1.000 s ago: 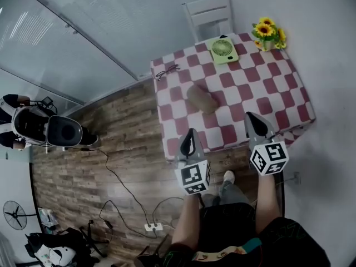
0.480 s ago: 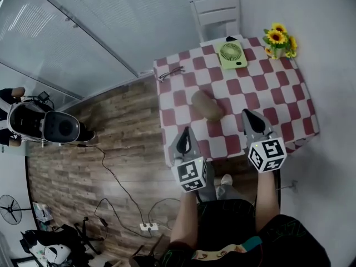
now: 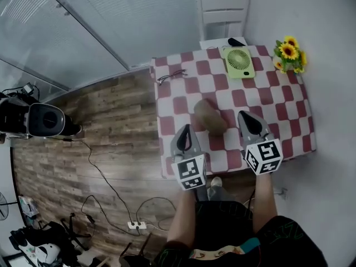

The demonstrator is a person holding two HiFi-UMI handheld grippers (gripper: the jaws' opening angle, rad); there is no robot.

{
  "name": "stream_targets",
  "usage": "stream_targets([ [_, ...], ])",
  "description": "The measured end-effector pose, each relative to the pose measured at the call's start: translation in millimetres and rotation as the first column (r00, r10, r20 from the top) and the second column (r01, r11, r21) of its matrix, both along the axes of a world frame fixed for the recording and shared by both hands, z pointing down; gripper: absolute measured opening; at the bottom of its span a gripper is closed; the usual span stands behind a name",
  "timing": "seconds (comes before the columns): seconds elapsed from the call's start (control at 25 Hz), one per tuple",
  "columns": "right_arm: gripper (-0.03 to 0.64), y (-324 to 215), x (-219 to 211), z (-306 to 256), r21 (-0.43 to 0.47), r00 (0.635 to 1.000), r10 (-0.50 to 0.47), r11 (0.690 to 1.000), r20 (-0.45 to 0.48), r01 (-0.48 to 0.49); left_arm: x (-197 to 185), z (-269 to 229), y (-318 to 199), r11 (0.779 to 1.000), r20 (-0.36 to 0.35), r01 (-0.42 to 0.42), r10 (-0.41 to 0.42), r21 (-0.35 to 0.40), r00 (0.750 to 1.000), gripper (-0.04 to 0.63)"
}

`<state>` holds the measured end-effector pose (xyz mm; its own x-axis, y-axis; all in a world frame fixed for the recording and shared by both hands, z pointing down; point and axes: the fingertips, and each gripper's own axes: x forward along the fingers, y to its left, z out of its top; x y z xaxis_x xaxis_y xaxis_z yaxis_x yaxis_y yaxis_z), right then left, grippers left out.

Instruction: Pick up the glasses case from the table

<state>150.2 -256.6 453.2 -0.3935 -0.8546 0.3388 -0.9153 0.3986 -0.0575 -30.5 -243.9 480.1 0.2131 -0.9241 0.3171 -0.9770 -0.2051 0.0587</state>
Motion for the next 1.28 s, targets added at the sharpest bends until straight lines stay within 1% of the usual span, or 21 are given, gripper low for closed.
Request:
stream_targets([
  [0.12, 0.003, -12.0, -11.8, 15.0, -0.047, 0.999, -0.029, 0.999, -0.017, 0.028, -9.5, 14.6, -9.0, 0.999, -0.002, 0.011, -0.011, -0.032, 1.000, 0.011],
  [0.24, 0.005, -21.5, -17.7, 26.3, -0.100, 0.995, -0.069, 0.993, -0.067, 0.062, -10.5, 25.9, -17.1, 0.998, -0.034, 0.024, -0.026, -0.049, 0.999, 0.011],
  [0.36, 0.005, -28.2, -32.8, 42.4, -0.153, 0.987, -0.122, 0.983, -0.103, 0.105, -17.5, 39.4, -24.0, 0.997, -0.047, 0.035, -0.038, -0.068, 0.998, 0.011],
  [0.44, 0.008, -31.9, -42.2, 53.2, -0.200, 0.979, -0.167, 0.970, -0.120, 0.141, -19.7, 47.2, -29.4, 0.996, -0.056, 0.038, -0.043, -0.082, 0.998, 0.011],
  [0.48, 0.069, -34.2, -48.2, 58.6, -0.227, 0.973, -0.194, 0.960, -0.126, 0.163, -21.3, 50.1, -32.7, 0.995, -0.060, 0.040, -0.046, -0.088, 0.997, 0.011],
  [0.52, 0.115, -36.5, -54.3, 64.2, -0.255, 0.966, -0.222, 0.949, -0.133, 0.183, -23.0, 52.5, -35.9, 0.995, -0.065, 0.043, -0.049, -0.093, 0.997, 0.011],
  [0.64, 0.157, -41.9, -68.7, 82.1, -0.329, 0.945, -0.289, 0.917, -0.155, 0.227, -25.3, 59.6, -42.9, 0.993, -0.076, 0.040, -0.048, -0.109, 0.996, 0.011],
  [0.76, 0.249, -44.1, -80.7, 102.8, -0.418, 0.927, -0.340, 0.874, -0.158, 0.249, -28.8, 66.6, -50.1, 0.992, -0.081, 0.030, -0.041, -0.124, 0.996, 0.011],
  [0.84, 0.293, -45.0, -85.5, 114.7, -0.472, 0.919, -0.359, 0.846, -0.164, 0.247, -30.0, 70.0, -55.2, 0.991, -0.083, 0.019, -0.030, -0.130, 0.996, 0.011],
  [1.04, 0.350, -41.7, -95.8, 137.0, -0.588, 0.898, -0.418, 0.765, -0.141, 0.264, -28.4, 77.9, -66.8, 0.990, -0.094, -0.019, 0.006, -0.142, 0.996, 0.011],
  [1.16, 0.370, -40.1, -101.0, 145.8, -0.622, 0.891, -0.437, 0.734, -0.123, 0.274, -28.4, 83.3, -72.7, 0.988, -0.108, -0.034, 0.017, -0.152, 0.994, 0.011],
  [1.28, 0.370, -37.4, -101.2, 158.6, -0.665, 0.876, -0.458, 0.702, -0.149, 0.254, -27.7, 86.1, -78.9, 0.986, -0.123, -0.047, 0.028, -0.157, 0.992, 0.011],
])
